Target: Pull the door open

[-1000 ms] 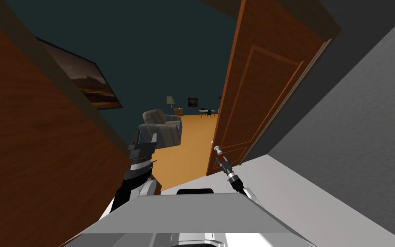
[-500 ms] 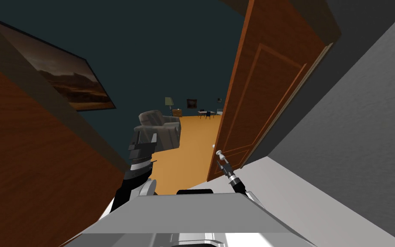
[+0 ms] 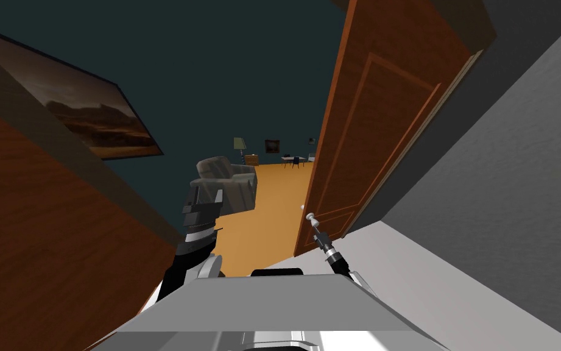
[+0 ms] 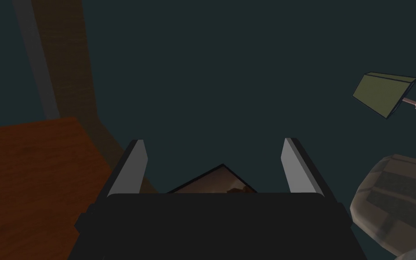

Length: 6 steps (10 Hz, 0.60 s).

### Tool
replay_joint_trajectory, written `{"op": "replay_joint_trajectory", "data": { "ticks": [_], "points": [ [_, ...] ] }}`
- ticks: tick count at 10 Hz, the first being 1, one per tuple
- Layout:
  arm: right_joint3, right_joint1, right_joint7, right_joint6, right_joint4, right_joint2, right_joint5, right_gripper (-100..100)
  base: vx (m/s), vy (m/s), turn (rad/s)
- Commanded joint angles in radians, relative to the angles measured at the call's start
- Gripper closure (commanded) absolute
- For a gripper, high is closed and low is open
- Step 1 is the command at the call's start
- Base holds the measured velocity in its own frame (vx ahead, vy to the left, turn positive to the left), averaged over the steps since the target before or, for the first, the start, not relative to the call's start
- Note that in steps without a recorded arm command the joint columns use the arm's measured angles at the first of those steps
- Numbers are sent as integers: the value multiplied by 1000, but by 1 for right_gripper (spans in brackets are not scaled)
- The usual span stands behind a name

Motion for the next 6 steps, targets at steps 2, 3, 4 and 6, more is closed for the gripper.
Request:
{"op": "replay_joint_trajectory", "data": {
  "ticks": [2, 3, 4, 6],
  "points": [
    [-4, 5, -4, -12, 2, -12, -3, -100, -51, -1, 20],
    [-5, 6, -5, -16, 3, -15, -3, -100, -172, -24, 28],
    [-7, 9, -8, -24, 4, -22, -5, -100, -180, -39, 5],
    [-11, 13, -11, -35, 5, -33, -7, -100, -186, -67, -3]
  ]
}}
